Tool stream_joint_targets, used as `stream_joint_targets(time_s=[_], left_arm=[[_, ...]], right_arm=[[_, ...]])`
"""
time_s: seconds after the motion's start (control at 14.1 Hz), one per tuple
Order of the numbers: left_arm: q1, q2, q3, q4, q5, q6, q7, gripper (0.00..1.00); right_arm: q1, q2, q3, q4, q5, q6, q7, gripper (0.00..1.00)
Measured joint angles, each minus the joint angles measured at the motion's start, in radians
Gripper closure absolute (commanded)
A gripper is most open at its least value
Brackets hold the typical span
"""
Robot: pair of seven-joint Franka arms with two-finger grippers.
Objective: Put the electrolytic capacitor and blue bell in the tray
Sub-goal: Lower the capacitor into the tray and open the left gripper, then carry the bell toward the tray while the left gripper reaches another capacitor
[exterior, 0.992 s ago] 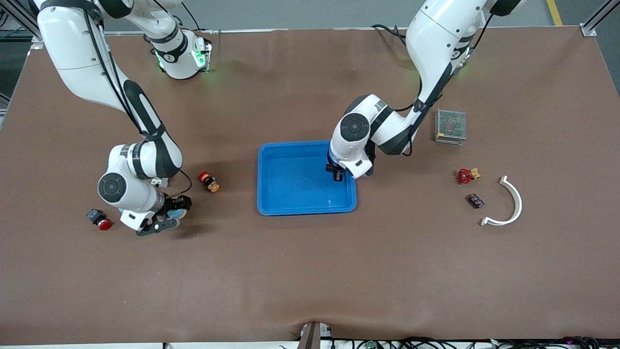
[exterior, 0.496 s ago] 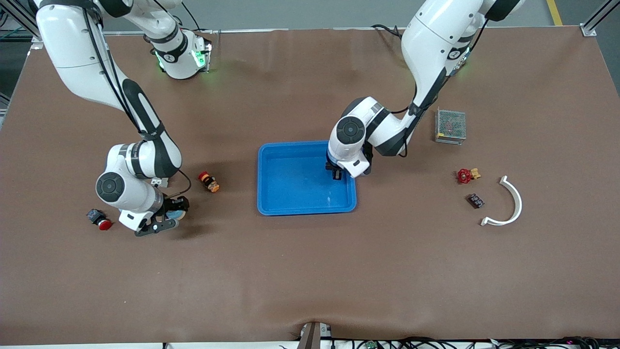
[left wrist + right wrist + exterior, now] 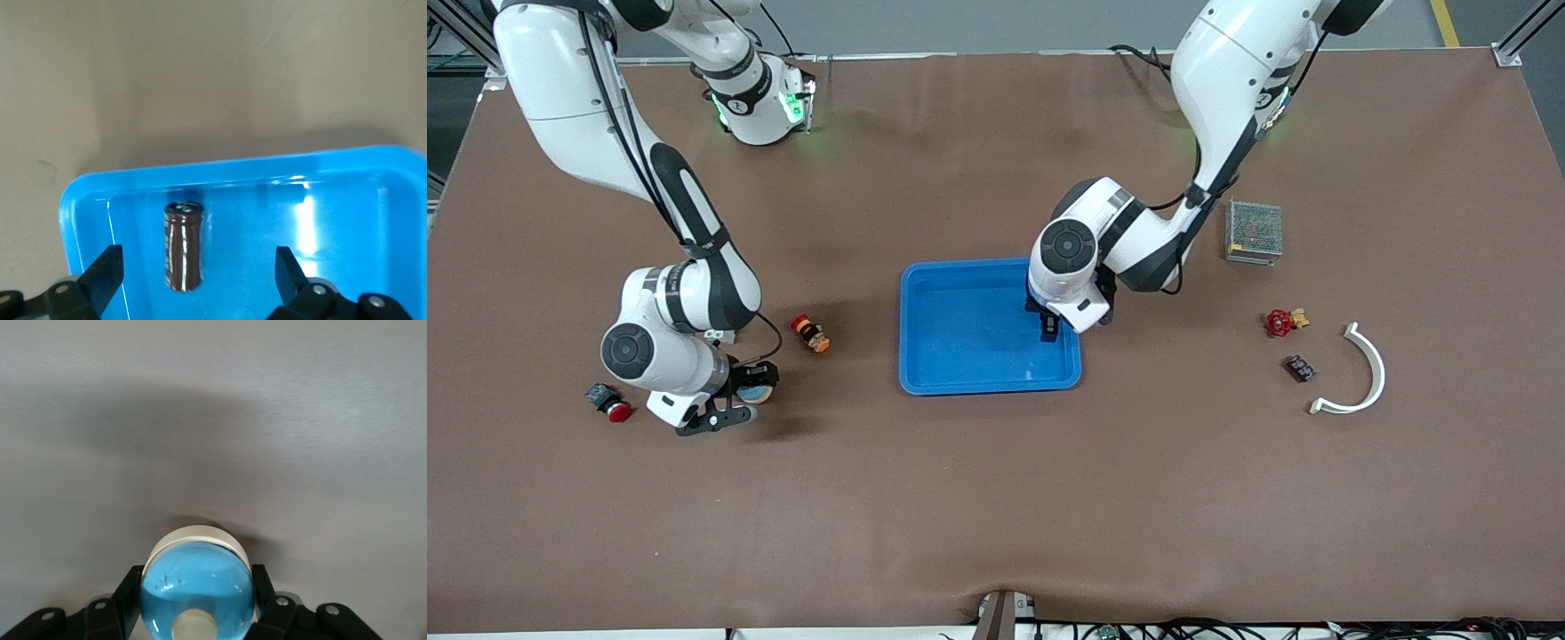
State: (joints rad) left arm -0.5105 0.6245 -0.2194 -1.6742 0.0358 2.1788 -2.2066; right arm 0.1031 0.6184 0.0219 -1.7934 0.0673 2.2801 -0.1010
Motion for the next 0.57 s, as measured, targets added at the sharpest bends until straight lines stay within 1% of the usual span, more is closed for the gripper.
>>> stream_joint_targets(time_s=[0.21,0.43,0.57], left_arm=[[0.073,-0.054,0.008,0.017,0.001,-0.066,0.122,0.0],[0.168,-0.091,0.011,0.016,0.006,-0.164,0.294,0.0],[0.226,-0.104,0.012,0.012,0.044,-0.219,0.396,0.0]], right_arm=[[0.03,-0.038,0.075,0.035,0.01,-0.103,0.21,0.48],[0.13,-0.07,0.093,0.035,0.011,-0.124,0.442,0.48],[0.208,-0.074,0.094,0.035,0.011,-0.124,0.587,0.48]])
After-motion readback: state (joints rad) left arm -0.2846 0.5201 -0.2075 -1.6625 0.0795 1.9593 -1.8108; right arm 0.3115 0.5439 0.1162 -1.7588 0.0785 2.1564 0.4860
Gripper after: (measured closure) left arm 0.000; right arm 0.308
